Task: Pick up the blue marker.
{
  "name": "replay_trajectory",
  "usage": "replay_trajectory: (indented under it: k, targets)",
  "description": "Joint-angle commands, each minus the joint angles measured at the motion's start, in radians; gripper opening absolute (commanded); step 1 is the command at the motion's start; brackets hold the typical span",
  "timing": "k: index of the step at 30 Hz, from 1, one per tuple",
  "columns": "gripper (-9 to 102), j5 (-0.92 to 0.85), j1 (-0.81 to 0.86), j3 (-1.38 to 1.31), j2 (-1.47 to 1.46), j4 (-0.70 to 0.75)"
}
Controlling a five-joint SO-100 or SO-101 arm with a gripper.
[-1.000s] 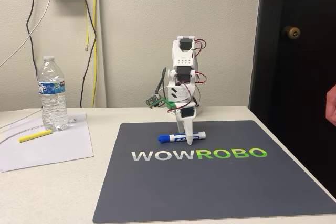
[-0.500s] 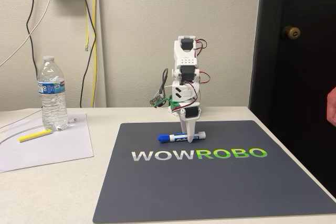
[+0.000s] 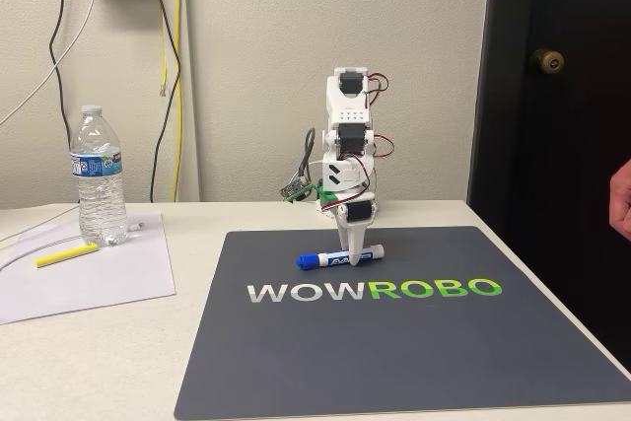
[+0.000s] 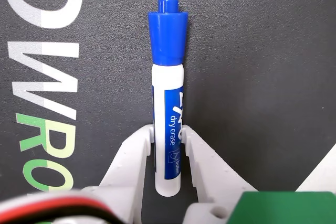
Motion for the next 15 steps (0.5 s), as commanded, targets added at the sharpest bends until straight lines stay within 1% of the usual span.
replay_trajectory:
  k: [1, 7, 15]
  targets:
    - [6, 0.003, 0.008, -0.006, 0.006, -0.006]
    - [4, 0.023, 0.005, 0.003, 0.023, -0.034]
    - [3, 0.094, -0.029, 0.003, 0.181, -0.009]
